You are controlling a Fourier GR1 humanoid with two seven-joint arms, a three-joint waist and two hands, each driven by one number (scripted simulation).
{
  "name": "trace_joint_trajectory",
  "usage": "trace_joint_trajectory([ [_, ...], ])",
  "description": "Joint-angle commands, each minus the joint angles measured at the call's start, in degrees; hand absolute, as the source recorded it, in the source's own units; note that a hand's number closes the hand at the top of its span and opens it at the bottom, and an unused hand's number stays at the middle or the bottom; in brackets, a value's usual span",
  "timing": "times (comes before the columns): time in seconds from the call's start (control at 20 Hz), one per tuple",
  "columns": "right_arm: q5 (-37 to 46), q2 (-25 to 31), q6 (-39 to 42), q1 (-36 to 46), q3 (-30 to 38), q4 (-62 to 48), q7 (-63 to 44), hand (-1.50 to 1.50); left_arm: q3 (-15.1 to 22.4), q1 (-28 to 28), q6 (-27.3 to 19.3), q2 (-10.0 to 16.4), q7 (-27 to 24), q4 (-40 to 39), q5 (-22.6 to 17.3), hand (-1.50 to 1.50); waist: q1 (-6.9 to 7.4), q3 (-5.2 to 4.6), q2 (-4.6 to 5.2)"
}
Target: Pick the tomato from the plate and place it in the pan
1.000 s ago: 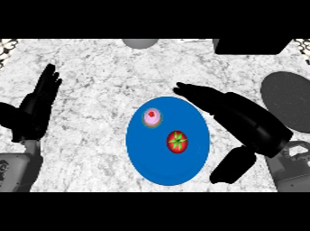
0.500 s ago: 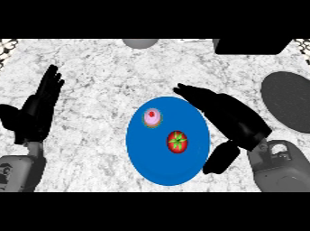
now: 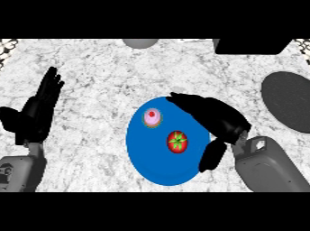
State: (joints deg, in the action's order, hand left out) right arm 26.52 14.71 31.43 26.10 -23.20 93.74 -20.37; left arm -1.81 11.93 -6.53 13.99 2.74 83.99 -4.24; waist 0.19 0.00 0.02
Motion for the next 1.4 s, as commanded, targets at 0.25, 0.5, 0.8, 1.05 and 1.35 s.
trace_joint_trajectory([
  [0.25, 8.0, -3.7, 2.0, -1.3, -0.2, -3.2, 3.1, -1.50, -4.5, 0.8, 4.0, 1.6, 0.3, -1.2, -1.4, 0.00, -0.03, -0.01, -0.03],
  [0.5, 12.9, -3.3, 4.9, 2.0, -2.9, -4.6, -0.9, -1.50, 0.1, 0.2, -0.8, -3.7, -0.1, -1.3, 3.2, 0.00, -0.10, -0.01, -0.03],
  [0.8, 19.4, -4.8, 3.8, 0.4, -4.5, -9.5, 2.6, -1.50, -1.9, 2.5, 1.1, -2.1, 1.4, -1.3, 2.7, 0.00, -0.07, 0.00, 0.00],
  [1.05, 21.0, -10.2, 5.8, 0.8, -3.1, -11.0, 1.0, -1.50, -3.6, 1.6, 3.6, -1.9, -1.7, -3.3, 2.1, 0.00, -0.11, -0.01, -0.01],
  [1.35, 26.6, -10.8, -0.1, 4.8, -2.8, -23.5, 7.5, -1.50, -4.2, -0.5, 4.4, -1.4, 0.9, 1.1, 1.5, 0.00, 0.39, 0.01, 0.06],
])
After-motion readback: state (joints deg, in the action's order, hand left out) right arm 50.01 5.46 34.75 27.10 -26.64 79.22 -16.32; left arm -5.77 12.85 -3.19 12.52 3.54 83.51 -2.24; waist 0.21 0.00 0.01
